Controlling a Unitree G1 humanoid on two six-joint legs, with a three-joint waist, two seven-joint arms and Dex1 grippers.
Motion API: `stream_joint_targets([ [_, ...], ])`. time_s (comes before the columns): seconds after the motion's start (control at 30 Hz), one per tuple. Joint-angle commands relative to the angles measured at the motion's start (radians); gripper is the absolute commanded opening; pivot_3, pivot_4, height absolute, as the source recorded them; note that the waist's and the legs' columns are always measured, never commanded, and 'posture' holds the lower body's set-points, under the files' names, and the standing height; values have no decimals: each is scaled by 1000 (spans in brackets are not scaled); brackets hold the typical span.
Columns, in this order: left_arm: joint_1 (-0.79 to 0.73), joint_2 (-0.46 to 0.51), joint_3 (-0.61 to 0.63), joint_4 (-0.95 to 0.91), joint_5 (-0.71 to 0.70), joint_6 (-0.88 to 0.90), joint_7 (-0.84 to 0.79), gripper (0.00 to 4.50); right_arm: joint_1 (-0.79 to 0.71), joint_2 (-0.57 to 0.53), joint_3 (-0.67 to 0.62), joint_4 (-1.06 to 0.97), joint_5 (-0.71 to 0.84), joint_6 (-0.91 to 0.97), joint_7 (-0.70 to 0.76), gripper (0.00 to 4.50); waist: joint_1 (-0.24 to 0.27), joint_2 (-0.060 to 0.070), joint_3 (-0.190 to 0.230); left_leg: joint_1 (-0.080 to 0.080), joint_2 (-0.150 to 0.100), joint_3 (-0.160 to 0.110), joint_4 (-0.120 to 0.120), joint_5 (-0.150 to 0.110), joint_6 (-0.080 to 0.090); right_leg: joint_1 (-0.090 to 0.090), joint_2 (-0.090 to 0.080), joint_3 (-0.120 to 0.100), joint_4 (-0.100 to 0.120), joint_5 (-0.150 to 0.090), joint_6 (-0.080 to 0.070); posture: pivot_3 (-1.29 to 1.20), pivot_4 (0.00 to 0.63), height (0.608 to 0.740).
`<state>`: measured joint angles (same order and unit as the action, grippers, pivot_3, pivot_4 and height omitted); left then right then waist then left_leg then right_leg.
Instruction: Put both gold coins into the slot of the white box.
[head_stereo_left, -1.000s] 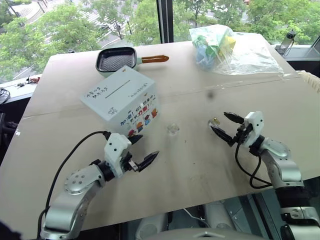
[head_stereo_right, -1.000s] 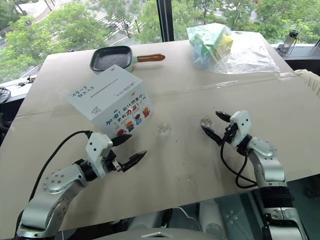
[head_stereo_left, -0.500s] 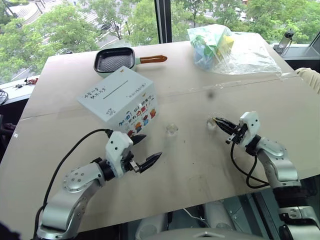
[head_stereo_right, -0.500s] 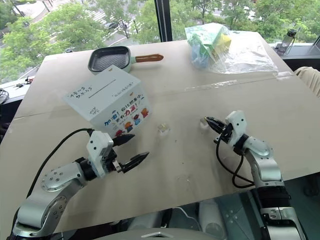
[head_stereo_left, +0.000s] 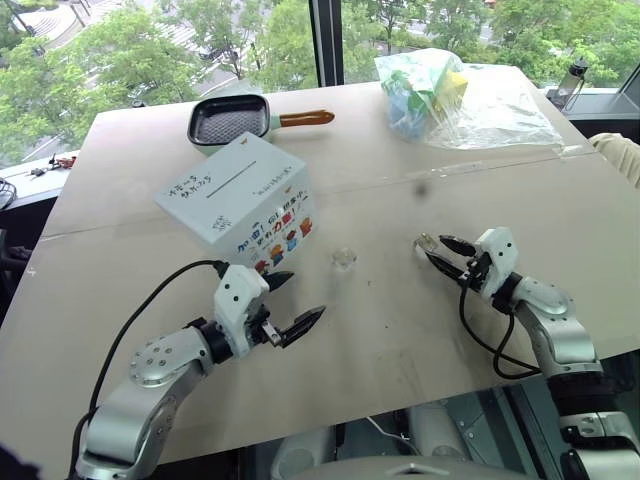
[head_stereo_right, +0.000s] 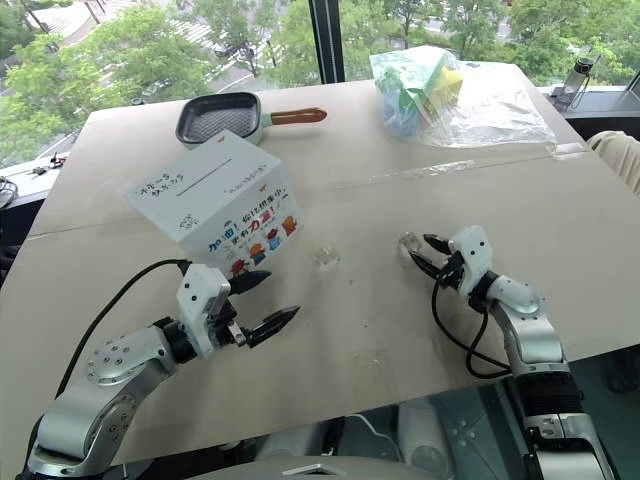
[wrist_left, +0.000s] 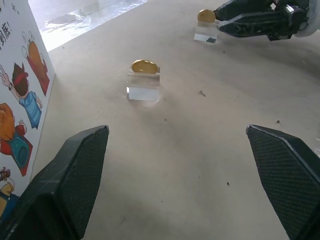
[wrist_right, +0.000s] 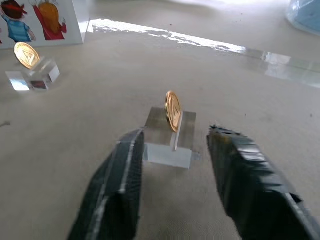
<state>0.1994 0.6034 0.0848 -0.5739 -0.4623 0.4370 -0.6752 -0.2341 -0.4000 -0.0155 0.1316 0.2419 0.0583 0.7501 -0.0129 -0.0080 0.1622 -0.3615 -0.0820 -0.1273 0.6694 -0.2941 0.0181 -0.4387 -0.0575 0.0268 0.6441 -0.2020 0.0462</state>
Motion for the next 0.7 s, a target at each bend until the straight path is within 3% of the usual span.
stream_joint_targets([
  [0.03,-1,7,6,-46,-5,1,2,4500,-22,5,-4,-9,-3,-18,-12,2098,0,0,0,0,0,0,0,0,0,0,0,0,0,0,0,0,150,721],
  [0.5,-20,-6,15,-57,-18,9,17,4500,-67,43,10,8,-14,-4,-36,2098,0,0,0,0,0,0,0,0,0,0,0,0,0,0,0,0,150,721],
  [0.6,-16,-4,19,-60,-23,9,18,4500,-73,47,11,18,-16,-12,-34,626,0,0,0,0,0,0,0,0,0,0,0,0,0,0,0,0,150,721],
  [0.67,-11,-3,20,-65,-26,8,21,4500,-73,48,11,20,-16,-15,-33,43,0,0,0,0,0,0,0,0,0,0,0,0,0,0,0,0,150,721],
  [0.7,-9,-3,20,-66,-26,8,22,4500,-73,49,12,21,-16,-16,-32,43,0,0,0,0,0,0,0,0,0,0,0,0,0,0,0,0,150,721],
])
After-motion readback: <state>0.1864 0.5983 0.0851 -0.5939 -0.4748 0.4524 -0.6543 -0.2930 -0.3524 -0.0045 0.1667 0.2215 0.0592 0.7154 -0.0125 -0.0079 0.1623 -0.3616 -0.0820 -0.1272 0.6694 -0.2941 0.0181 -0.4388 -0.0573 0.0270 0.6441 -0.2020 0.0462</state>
